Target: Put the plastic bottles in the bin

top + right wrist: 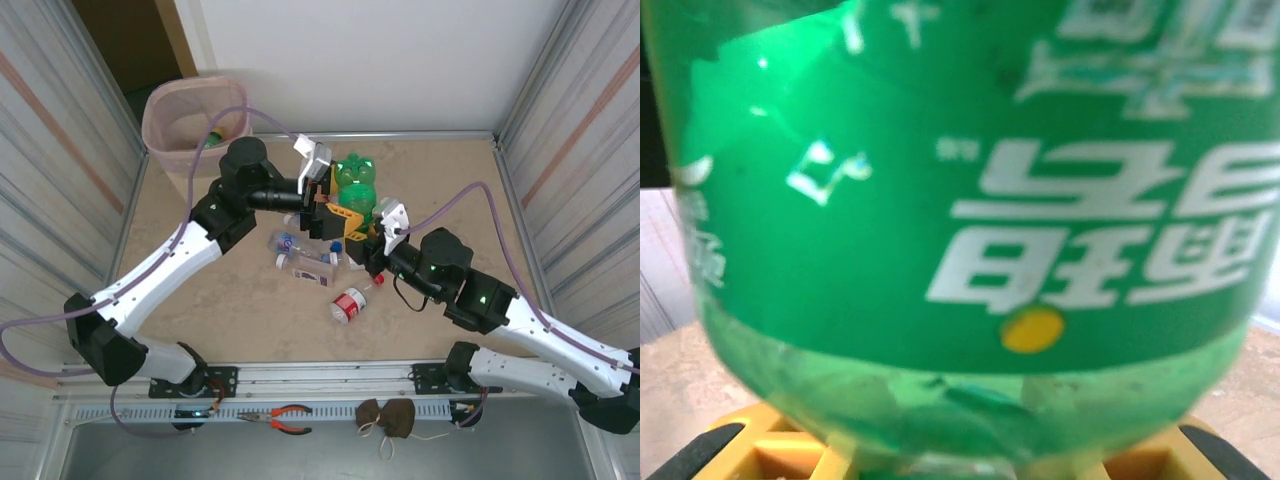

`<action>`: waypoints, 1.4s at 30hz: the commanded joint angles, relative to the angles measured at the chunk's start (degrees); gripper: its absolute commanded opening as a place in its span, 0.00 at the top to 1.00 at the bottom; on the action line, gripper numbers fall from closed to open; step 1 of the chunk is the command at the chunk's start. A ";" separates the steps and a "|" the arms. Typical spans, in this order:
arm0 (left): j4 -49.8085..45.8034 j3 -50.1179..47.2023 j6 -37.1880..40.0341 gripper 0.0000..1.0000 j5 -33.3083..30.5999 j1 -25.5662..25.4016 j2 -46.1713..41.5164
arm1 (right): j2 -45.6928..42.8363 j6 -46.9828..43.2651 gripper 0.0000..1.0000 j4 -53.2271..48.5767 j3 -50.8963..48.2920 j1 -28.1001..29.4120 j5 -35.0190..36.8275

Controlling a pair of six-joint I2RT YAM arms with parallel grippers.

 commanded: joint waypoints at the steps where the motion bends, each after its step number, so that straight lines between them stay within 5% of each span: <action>1: 3.44 1.62 -1.06 0.10 -0.10 -0.38 0.23 | 0.03 -1.51 0.93 4.20 2.11 -0.71 1.43; 17: 5.15 1.73 -1.32 0.35 0.01 -0.91 0.69 | -0.24 -0.76 0.89 4.10 1.95 -1.33 1.01; 26: -0.45 3.44 1.83 0.44 -3.40 -0.35 0.02 | -0.67 -0.50 0.62 3.26 2.13 -1.39 1.36; 34: -4.62 3.90 1.27 0.46 -6.27 5.72 -1.64 | -3.52 -0.17 0.39 1.32 1.35 -1.41 4.18; 42: -26.07 13.07 9.23 0.46 -17.26 17.72 -2.17 | -5.92 0.38 0.32 -0.72 0.86 -1.59 6.43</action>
